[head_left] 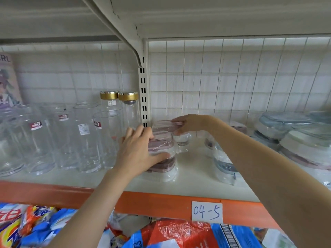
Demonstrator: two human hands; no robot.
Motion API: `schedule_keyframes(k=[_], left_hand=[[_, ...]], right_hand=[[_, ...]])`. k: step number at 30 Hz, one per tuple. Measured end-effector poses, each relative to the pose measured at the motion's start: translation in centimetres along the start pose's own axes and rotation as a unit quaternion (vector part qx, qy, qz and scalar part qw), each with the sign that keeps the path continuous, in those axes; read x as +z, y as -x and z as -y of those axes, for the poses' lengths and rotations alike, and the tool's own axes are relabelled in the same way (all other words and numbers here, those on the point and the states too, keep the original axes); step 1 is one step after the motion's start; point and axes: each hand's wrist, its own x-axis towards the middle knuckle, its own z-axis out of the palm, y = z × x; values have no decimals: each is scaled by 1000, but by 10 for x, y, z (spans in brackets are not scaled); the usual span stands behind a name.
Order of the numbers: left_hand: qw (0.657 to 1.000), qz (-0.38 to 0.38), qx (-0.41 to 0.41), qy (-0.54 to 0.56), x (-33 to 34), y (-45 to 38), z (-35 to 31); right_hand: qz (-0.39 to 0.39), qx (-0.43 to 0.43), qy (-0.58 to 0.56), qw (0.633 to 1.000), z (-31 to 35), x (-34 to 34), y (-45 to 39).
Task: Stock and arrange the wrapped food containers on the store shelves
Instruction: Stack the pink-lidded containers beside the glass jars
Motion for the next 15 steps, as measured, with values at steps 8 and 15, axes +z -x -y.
schedule_keyframes(k=[8,15], left_hand=[[998,-3,22,52,1,1,7],[987,27,57,149,-2,8,10]], right_hand=[[63,112,39,991,-33,-54,51],[38,136,105,984,-69,-38,64]])
